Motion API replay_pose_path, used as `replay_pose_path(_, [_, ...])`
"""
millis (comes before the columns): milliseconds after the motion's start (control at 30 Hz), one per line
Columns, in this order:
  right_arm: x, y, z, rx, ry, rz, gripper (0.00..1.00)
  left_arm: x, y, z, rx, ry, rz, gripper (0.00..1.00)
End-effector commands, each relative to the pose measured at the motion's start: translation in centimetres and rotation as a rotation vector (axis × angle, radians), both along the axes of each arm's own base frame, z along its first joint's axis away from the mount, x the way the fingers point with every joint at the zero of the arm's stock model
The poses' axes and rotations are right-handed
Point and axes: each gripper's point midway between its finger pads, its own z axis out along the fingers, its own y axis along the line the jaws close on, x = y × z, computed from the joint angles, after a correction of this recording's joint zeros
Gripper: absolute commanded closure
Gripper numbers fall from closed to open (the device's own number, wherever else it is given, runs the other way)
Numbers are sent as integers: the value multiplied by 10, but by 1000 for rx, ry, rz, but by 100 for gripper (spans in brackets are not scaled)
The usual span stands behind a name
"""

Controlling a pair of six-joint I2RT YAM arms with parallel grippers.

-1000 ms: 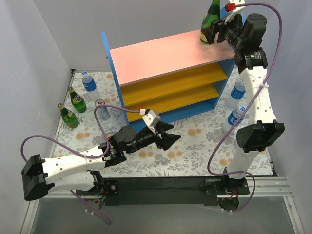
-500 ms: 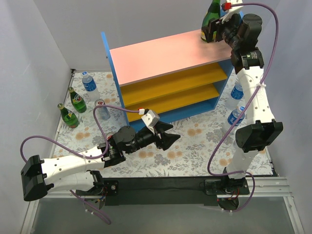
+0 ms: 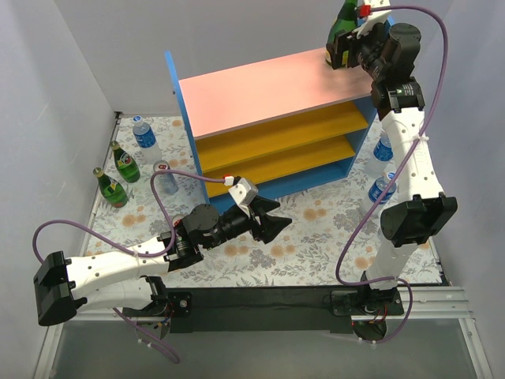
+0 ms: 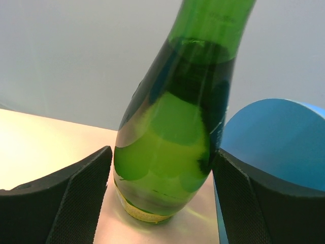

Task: Place and organize the beverage onto the shelf
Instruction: Place the drink on the shelf.

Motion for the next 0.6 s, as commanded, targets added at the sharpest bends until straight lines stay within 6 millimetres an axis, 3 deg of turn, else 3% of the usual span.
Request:
replay_pose_path(0, [13,-22,-27,-53,58,-86,15,-1,4,4,-10,-4,10,42])
replay_pose_path(200, [5,-21,-20,-50,47,-80,5,-2,6,7,-17,-4,7,42])
replay_pose_path(567, [-15,-25,-2,-37,18,-88,2,-5,9,11,-31,-4,-2,42])
